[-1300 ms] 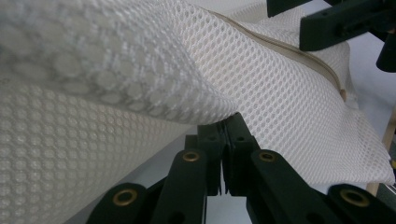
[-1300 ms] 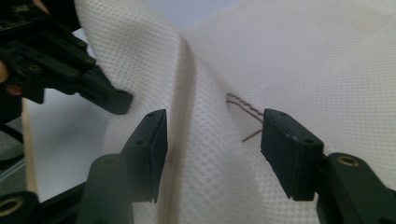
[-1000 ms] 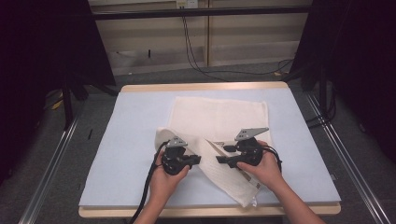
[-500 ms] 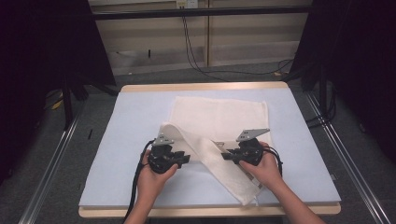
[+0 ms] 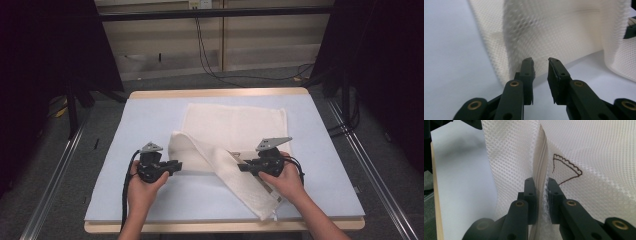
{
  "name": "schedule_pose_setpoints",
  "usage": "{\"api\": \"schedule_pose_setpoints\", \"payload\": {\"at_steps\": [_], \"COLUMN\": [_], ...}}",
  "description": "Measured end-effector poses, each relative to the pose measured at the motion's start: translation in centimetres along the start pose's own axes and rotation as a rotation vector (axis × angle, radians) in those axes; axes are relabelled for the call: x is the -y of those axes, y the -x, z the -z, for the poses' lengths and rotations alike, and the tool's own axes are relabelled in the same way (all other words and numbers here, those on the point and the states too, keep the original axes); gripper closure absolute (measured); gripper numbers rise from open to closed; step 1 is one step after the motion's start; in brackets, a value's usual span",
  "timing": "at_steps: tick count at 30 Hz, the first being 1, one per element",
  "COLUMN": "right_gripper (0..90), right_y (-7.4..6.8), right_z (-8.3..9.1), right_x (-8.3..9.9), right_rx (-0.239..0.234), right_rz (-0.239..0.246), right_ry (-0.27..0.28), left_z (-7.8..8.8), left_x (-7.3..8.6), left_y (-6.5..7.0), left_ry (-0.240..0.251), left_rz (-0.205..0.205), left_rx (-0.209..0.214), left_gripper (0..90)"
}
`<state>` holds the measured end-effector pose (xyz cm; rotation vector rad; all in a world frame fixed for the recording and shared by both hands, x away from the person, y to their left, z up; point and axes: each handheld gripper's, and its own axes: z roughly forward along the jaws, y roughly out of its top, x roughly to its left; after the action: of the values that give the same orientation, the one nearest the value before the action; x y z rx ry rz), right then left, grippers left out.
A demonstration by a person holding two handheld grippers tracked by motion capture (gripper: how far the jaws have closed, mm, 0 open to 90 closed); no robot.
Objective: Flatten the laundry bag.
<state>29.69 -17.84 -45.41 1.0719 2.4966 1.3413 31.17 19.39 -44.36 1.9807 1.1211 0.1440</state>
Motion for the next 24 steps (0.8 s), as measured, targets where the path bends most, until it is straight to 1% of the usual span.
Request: {"api": "schedule_pose_setpoints", "payload": {"at_steps": [1,2,3,4,5,6,7,8,9,11,12,13,16,17,18,19,20,21,22,23,24], "right_gripper": [81.7,81.7,81.7,81.7,81.7,81.7,81.7,81.7,81.7,81.6,81.6,81.6,81.4,80.8,80.8,79.2,78.4,76.7,76.7,73.7,65.9], "right_y": [0.0,0.0,0.0,0.0,0.0,0.0,0.0,0.0,0.0,-0.1,-0.2,-0.2,-0.3,-0.5,-0.5,-0.7,-0.8,-0.9,-0.9,-1.0,-1.2], "right_z": [0.0,0.0,0.1,0.1,0.2,0.2,0.2,0.2,0.2,0.2,0.2,0.3,0.4,0.6,0.6,0.7,0.7,0.8,0.8,0.8,1.0], "right_x": [0.0,0.0,0.1,0.1,0.1,0.1,0.1,0.1,0.1,0.1,0.1,0.1,0.1,0.1,0.1,0.1,0.1,0.1,0.1,0.0,-0.1], "right_rx": [-0.002,-0.002,-0.007,-0.007,-0.009,-0.011,-0.013,-0.013,-0.016,-0.023,-0.031,-0.040,-0.049,-0.060,-0.060,-0.078,-0.097,-0.108,-0.108,-0.117,-0.139], "right_rz": [0.004,0.004,0.005,0.005,0.003,0.006,0.008,0.008,0.013,0.021,0.026,0.033,0.042,0.053,0.053,0.054,0.056,0.059,0.059,0.061,0.049], "right_ry": [0.001,0.001,0.003,0.003,0.005,0.005,0.005,0.005,0.004,0.000,0.000,-0.002,-0.005,-0.009,-0.009,-0.014,-0.021,-0.025,-0.025,-0.026,-0.020], "left_z": [0.2,0.2,0.4,0.7,1.3,1.6,1.8,1.8,2.0,2.2,2.3,2.2,2.1,2.1,2.1,2.0,2.0,2.0,2.0,1.8,1.6], "left_x": [0.1,0.1,0.1,0.1,0.1,0.2,0.2,0.2,0.2,0.2,0.2,0.2,0.2,0.2,0.2,0.1,0.1,0.1,0.1,0.1,0.1], "left_y": [-0.3,-0.3,-0.6,-0.9,-1.6,-1.9,-2.3,-2.3,-2.5,-2.9,-3.1,-3.4,-3.7,-3.8,-3.9,-4.1,-4.2,-4.3,-4.3,-4.3,-4.4], "left_ry": [0.007,0.007,0.006,0.011,0.017,0.024,0.028,0.028,0.036,0.042,0.041,0.038,0.034,0.041,0.044,0.055,0.053,0.049,0.049,0.052,0.051], "left_rz": [0.007,0.007,0.012,0.016,0.016,0.025,0.025,0.025,0.034,0.046,0.041,0.056,0.049,0.055,0.049,0.057,0.055,0.053,0.053,0.064,0.074], "left_rx": [-0.007,-0.007,-0.010,-0.024,-0.056,-0.065,-0.074,-0.074,-0.092,-0.101,-0.113,-0.117,-0.119,-0.121,-0.128,-0.132,-0.127,-0.132,-0.132,-0.132,-0.130], "left_gripper": [72.3,72.0,70.9,70.9,68.5,67.9,67.5,66.4,66.4,64.5,60.8,62.0,60.8,58.6,58.6,53.0,52.9,52.8,52.1,52.1,51.2]}}
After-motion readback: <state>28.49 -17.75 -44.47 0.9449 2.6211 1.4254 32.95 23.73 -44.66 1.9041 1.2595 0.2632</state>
